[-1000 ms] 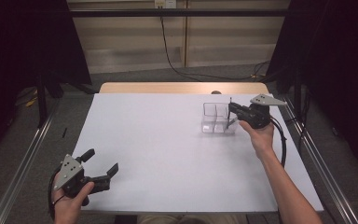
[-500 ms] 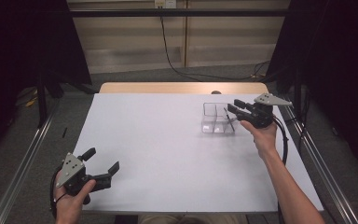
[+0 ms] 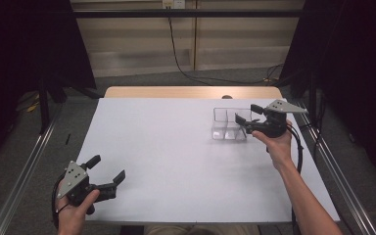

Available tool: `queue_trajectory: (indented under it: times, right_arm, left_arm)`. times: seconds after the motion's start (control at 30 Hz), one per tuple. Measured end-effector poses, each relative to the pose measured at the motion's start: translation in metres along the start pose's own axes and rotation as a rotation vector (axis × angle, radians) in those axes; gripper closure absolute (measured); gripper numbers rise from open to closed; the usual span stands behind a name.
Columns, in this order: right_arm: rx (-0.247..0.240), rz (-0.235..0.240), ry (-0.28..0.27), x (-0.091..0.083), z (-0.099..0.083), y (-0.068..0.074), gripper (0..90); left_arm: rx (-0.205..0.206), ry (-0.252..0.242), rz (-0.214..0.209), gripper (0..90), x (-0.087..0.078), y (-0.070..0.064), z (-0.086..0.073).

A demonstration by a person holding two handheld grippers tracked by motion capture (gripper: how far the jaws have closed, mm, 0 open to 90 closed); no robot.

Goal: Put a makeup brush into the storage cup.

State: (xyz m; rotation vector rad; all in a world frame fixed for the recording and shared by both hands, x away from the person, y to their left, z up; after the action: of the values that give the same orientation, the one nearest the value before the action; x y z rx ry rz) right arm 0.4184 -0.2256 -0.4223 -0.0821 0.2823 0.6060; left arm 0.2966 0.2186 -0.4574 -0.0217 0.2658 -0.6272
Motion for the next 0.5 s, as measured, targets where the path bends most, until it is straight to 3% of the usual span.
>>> queue_trajectory:
  times: [0.1,0.27,0.3,0.37,0.5]
  right_arm:
    - [0.015,0.003,0.011,-0.004,-0.002,0.003,10.4]
    - [0.028,0.007,0.009,-0.011,-0.005,0.005,5.3]
    - [0.036,0.001,0.01,-0.015,-0.008,0.006,0.0]
    - [0.029,0.021,0.009,-0.018,-0.01,0.008,0.0]
    - [0.029,0.018,0.013,-0.025,-0.013,0.01,0.0]
  left_arm:
    - [-0.006,-0.005,0.0,2.6,-0.001,0.001,0.0]
    - [-0.008,-0.007,-0.003,2.6,-0.001,0.001,0.0]
    - [-0.009,-0.007,-0.002,2.6,-0.001,0.001,0.0]
    - [-0.009,-0.008,0.0,2.6,0.0,0.001,0.001]
    - [-0.011,-0.01,0.001,2.6,0.0,0.002,0.001]
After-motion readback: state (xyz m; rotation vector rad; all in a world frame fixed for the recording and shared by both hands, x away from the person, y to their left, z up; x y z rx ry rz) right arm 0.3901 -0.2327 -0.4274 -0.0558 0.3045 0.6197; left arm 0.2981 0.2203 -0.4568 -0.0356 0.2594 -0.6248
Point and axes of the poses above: each handheld gripper's, and its own axes: x roughly forward along the jaws, z roughly out of its top, y roughly to its left, the point moved 8 cm from there along x, roughly forward along the jaws, and after that the axes turned 4 degrees about -x, right-handed, at the moved point
